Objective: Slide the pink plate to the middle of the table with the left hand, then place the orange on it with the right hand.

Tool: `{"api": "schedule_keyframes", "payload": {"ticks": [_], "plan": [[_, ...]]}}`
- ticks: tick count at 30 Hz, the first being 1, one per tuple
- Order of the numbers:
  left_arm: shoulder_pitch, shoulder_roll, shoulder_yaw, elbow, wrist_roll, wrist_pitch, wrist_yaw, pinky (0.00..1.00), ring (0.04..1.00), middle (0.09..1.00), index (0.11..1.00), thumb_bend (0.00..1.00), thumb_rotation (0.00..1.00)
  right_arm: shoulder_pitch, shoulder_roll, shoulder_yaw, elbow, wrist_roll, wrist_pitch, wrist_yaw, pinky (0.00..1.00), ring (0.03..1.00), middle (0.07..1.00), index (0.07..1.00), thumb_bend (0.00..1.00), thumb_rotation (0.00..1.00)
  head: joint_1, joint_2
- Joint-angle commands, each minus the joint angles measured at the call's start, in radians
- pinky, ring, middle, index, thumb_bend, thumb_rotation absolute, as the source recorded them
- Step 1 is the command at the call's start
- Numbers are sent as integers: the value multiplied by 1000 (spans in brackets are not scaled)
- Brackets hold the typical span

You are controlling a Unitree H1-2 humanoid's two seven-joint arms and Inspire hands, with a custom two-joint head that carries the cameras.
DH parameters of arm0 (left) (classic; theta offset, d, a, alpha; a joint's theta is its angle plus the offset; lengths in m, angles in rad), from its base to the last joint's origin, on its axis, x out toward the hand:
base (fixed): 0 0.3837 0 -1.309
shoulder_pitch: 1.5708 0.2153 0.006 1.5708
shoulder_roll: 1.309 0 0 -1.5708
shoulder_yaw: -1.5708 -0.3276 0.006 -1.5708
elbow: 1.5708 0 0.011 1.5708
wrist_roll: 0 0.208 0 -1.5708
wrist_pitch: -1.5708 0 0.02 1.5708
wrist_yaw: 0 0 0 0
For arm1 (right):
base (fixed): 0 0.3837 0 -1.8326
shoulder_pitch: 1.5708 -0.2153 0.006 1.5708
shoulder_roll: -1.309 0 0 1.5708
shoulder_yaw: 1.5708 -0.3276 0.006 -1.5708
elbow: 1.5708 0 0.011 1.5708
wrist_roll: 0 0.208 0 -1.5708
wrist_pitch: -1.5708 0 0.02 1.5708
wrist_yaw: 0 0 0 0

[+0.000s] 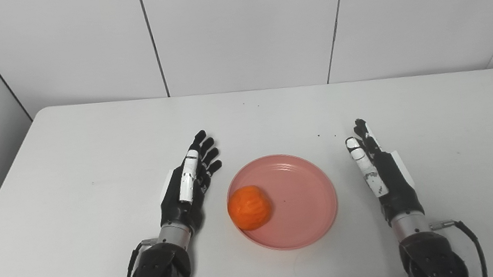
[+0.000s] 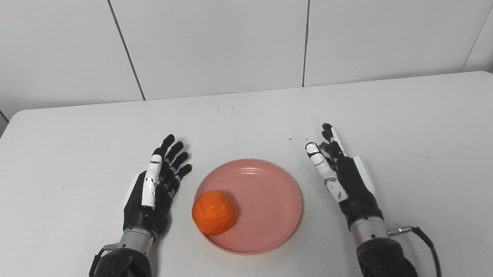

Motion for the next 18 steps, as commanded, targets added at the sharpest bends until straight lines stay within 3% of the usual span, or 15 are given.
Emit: {"api": "schedule_keyframes", "payload": {"ticks": [1,3,7,14,18], "plan": [[-8,6,-7,-25,11,-16,-2,979,971,983,974,400,1000,-17,6,0,-18,16,-3,-7,922,972,994,990,644,1000,1,0],[-8,8,-7,-23,9,-17,-3,979,972,984,976,401,1000,-18,8,1,-15,17,-3,-12,918,971,993,990,635,1000,-1,-3],[-1,13,-8,-24,9,-25,-6,983,980,992,984,393,1000,-13,15,2,-6,28,-19,-21,895,960,983,980,456,1000,-20,-23],[3,17,-11,-37,9,-15,-2,1000,997,1000,990,381,1000,-5,24,2,-15,86,-27,-8,953,951,980,975,375,1000,-29,-4],[0,25,-16,-32,12,-32,-7,1000,1000,1000,999,391,1000,-7,23,2,-10,109,-20,-4,973,959,986,984,314,1000,-23,-12]]}}
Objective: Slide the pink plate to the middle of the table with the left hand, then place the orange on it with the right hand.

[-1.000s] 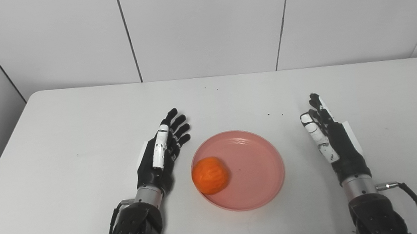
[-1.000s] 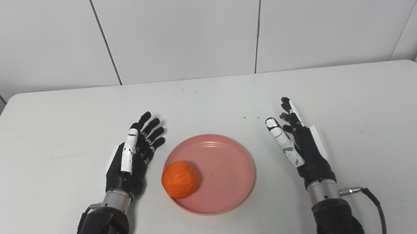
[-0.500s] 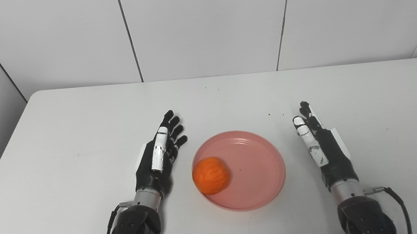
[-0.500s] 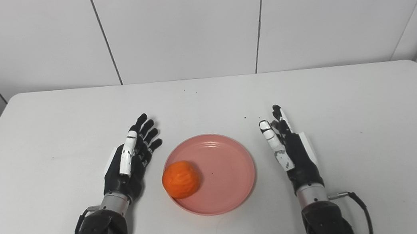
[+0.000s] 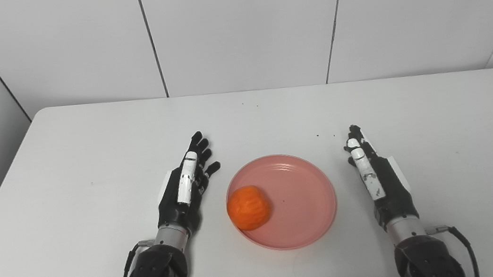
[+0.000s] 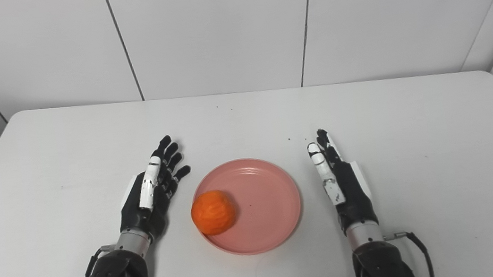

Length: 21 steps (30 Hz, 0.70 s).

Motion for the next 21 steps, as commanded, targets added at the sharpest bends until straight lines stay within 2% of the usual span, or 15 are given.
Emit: {"api": "schedule_keyframes", "payload": {"ticks": [1,13,21], "plan": [[-8,5,-5,-21,12,-34,-8,1000,1000,1000,1000,392,1000,-15,3,-1,-17,22,-21,3,974,959,987,985,310,1000,6,-3],[2,3,-8,-9,6,-59,-5,1000,1000,1000,1000,390,1000,-4,2,-11,-1,78,-30,0,997,971,995,995,275,1000,4,-15],[10,3,-15,-28,9,-42,-4,1000,1000,1000,998,403,1000,8,4,-11,-18,84,-25,-5,991,970,995,991,281,1000,15,-14]]}}
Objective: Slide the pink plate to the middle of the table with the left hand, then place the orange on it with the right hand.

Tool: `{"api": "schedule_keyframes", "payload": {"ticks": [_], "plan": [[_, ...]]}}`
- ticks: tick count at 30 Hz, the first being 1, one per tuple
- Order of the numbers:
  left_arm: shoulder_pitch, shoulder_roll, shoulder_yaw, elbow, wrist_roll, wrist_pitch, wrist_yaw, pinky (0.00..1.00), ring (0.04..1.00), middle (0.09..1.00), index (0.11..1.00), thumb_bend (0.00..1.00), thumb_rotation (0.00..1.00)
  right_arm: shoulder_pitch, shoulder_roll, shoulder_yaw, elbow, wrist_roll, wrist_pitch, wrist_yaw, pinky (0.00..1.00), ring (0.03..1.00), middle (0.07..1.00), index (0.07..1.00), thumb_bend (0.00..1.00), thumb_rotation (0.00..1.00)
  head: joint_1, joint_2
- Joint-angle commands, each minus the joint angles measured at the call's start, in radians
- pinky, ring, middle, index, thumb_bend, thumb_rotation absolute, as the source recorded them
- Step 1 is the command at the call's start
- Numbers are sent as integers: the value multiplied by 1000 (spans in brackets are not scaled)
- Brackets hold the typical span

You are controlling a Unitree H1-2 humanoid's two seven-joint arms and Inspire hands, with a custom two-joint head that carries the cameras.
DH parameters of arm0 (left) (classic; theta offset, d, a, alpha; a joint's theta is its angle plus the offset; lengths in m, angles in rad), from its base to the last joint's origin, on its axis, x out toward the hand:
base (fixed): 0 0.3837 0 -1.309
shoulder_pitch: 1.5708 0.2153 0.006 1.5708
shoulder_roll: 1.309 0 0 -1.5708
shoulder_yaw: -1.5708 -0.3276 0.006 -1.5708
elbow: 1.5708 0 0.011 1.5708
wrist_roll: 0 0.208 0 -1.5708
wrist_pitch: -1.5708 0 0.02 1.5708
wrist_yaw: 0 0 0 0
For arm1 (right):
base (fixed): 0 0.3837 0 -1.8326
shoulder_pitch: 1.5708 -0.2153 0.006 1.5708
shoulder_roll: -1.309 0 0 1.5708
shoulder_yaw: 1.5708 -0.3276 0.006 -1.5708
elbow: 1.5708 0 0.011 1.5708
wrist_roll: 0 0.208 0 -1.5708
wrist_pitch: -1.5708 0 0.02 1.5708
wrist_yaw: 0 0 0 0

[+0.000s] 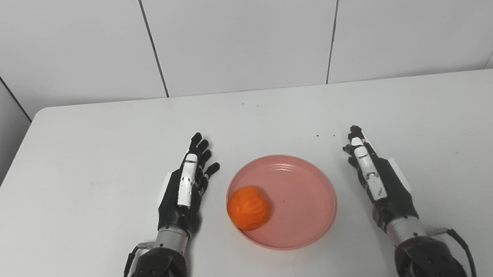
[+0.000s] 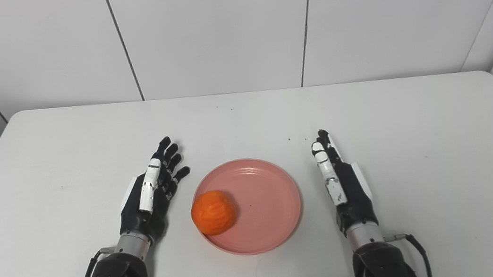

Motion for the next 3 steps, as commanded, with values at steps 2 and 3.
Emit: {"api": "schedule_keyframes", "payload": {"ticks": [2,3], "plan": [[2,1,-7,-34,8,-17,-8,1000,1000,1000,1000,399,1000,6,1,2,-27,4,-24,-3,995,971,992,989,277,1000,2,4],[3,2,-8,-36,7,-17,-9,1000,1000,1000,1000,398,1000,7,1,3,-29,5,-24,-2,995,973,993,990,274,1000,2,4]]}}
